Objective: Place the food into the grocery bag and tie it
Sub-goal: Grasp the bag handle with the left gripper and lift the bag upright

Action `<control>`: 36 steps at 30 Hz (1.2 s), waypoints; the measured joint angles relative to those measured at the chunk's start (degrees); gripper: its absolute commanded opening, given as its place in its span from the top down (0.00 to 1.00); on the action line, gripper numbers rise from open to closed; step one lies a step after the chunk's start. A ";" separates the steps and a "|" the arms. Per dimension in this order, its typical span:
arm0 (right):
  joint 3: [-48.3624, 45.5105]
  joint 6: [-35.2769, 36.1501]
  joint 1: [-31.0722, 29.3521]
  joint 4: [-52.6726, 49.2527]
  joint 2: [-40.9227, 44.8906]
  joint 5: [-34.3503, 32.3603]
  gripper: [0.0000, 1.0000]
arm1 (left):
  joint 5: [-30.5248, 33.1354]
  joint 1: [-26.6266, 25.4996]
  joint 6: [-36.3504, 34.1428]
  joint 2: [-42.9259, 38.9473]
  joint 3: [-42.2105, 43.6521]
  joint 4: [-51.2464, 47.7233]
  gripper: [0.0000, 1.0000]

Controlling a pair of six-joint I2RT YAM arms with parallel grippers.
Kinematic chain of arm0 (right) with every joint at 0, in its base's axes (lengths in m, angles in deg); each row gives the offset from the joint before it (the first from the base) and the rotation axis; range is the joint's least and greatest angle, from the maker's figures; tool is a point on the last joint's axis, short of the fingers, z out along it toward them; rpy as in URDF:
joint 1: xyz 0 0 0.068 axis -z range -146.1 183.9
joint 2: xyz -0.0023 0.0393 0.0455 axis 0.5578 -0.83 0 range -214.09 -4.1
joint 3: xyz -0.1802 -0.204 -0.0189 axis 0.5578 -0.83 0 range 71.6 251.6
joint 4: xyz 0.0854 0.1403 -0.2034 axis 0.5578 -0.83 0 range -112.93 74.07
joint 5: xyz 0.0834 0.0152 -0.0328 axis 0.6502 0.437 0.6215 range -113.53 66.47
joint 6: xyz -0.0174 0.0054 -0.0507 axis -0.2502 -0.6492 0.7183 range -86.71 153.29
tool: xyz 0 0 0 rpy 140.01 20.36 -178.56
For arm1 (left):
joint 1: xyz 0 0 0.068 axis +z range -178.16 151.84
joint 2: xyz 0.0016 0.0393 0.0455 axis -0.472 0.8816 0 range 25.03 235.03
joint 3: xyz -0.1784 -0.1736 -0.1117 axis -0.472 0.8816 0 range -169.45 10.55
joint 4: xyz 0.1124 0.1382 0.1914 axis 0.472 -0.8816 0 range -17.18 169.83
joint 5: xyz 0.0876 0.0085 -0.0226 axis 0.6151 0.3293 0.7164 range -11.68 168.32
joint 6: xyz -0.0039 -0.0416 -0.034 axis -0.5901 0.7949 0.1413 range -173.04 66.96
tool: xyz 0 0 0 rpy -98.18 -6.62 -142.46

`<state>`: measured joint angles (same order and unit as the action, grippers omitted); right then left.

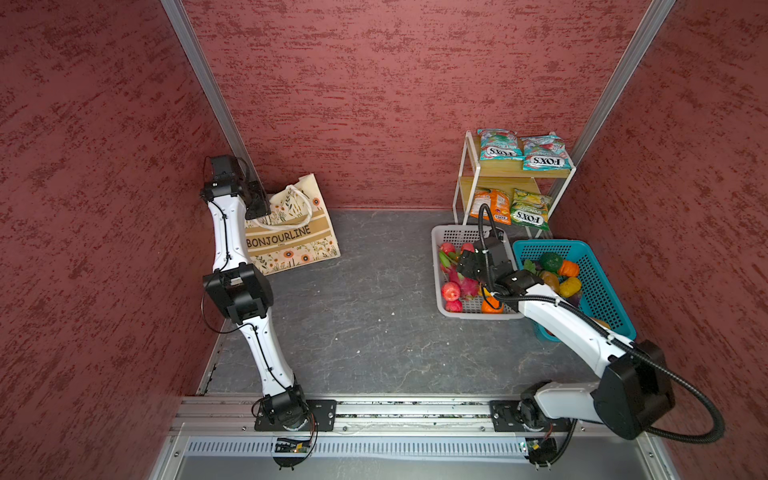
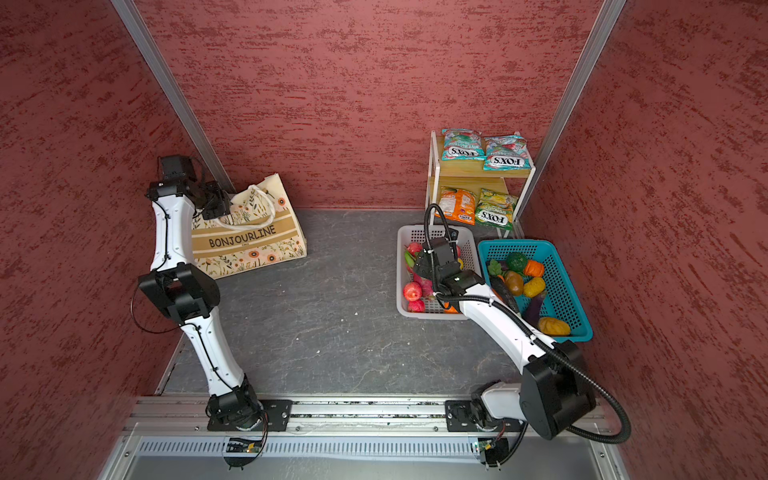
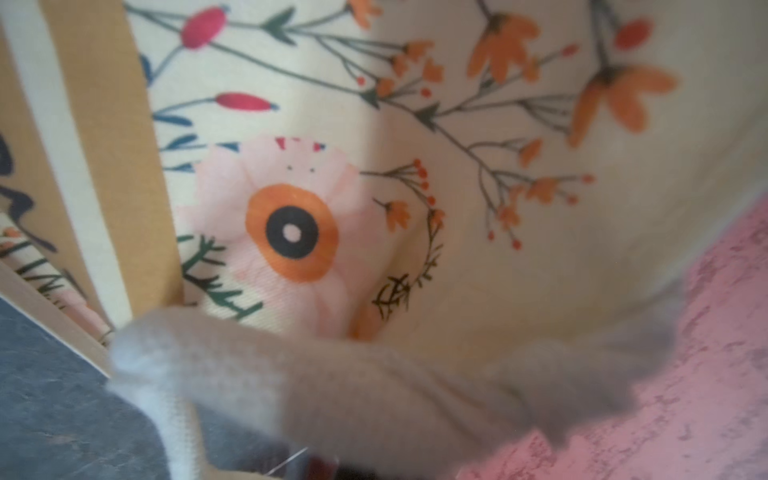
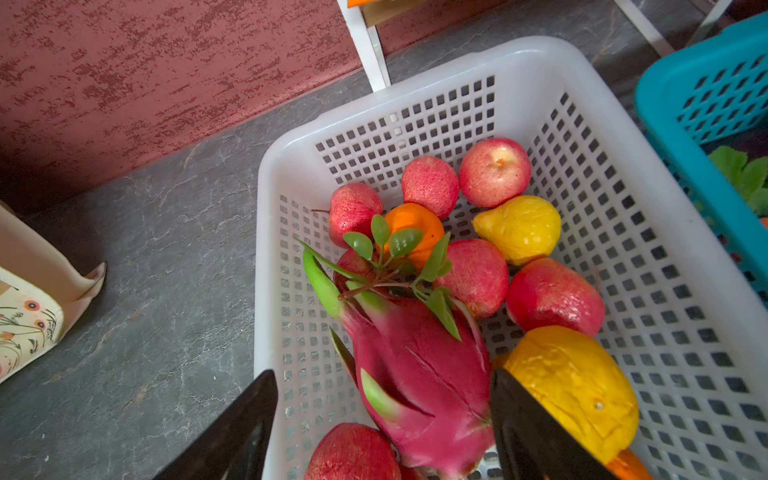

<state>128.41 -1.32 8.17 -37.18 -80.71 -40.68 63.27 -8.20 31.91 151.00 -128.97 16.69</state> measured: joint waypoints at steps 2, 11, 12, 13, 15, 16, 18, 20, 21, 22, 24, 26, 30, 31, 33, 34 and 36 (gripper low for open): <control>0.02 0.63 0.00 0.00 -0.02 0.02 0.19 | -0.63 -0.11 -0.92 -0.37 0.00 0.15 1.00; 5.42 4.13 0.00 -0.15 0.00 0.68 0.21 | -6.45 -5.62 -11.15 -7.54 1.55 -1.95 1.00; 6.56 4.74 0.00 -0.15 0.00 1.03 0.22 | -7.43 -6.86 -12.79 -9.62 3.63 -1.95 1.00; 7.45 5.16 0.00 -0.11 0.00 1.38 0.22 | -8.48 -7.98 -14.05 -11.78 6.16 -1.86 1.00; 9.29 6.23 0.00 -0.02 0.00 2.49 0.22 | -10.82 -10.34 -16.37 -16.50 11.74 -1.14 1.00; 10.19 6.91 0.00 0.02 0.00 3.32 0.22 | -12.15 -11.58 -17.59 -18.80 14.67 -0.66 1.00; 11.54 8.20 0.00 0.28 0.04 4.92 0.22 | -14.97 -14.19 -20.35 -22.51 19.30 0.09 1.00; 12.66 9.68 0.00 0.72 0.35 6.64 0.22 | -18.14 -16.81 -23.65 -25.22 22.80 0.35 1.00; 13.09 10.27 0.00 0.92 0.59 7.23 0.21 | -19.23 -17.86 -24.92 -26.10 24.15 0.50 1.00; 13.70 11.08 0.00 1.05 0.87 8.20 0.21 | -20.83 -19.21 -26.80 -27.56 26.86 1.51 1.00; 15.26 12.37 0.00 1.18 1.11 9.77 0.19 | -23.61 -21.20 -29.33 -30.77 33.35 4.17 1.00; 17.73 13.64 0.00 1.16 1.05 11.80 0.18 | -26.69 -22.80 -30.93 -35.17 42.93 9.09 1.00; 22.71 14.91 0.00 0.28 0.00 16.11 0.17 | -31.39 -23.91 -34.93 -40.04 55.25 15.06 1.00; 23.67 15.15 0.00 -0.04 -0.48 17.51 0.16 | -32.33 -24.13 -36.52 -40.33 56.48 15.45 1.00; 25.11 15.50 0.00 -0.92 -1.77 20.44 0.15 | -33.86 -24.52 -40.22 -40.44 57.44 15.58 1.00; 25.66 15.63 0.00 -1.46 -2.67 22.05 0.15 | -34.53 -24.74 -42.32 -40.54 57.64 15.54 1.00; 26.67 15.85 0.00 -2.91 -4.81 24.96 0.15 | -35.63 -24.92 -46.03 -41.09 57.90 15.17 1.00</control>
<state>155.08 14.52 8.17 -40.09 -85.52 -15.72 27.64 -33.11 -14.13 109.91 -71.07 31.86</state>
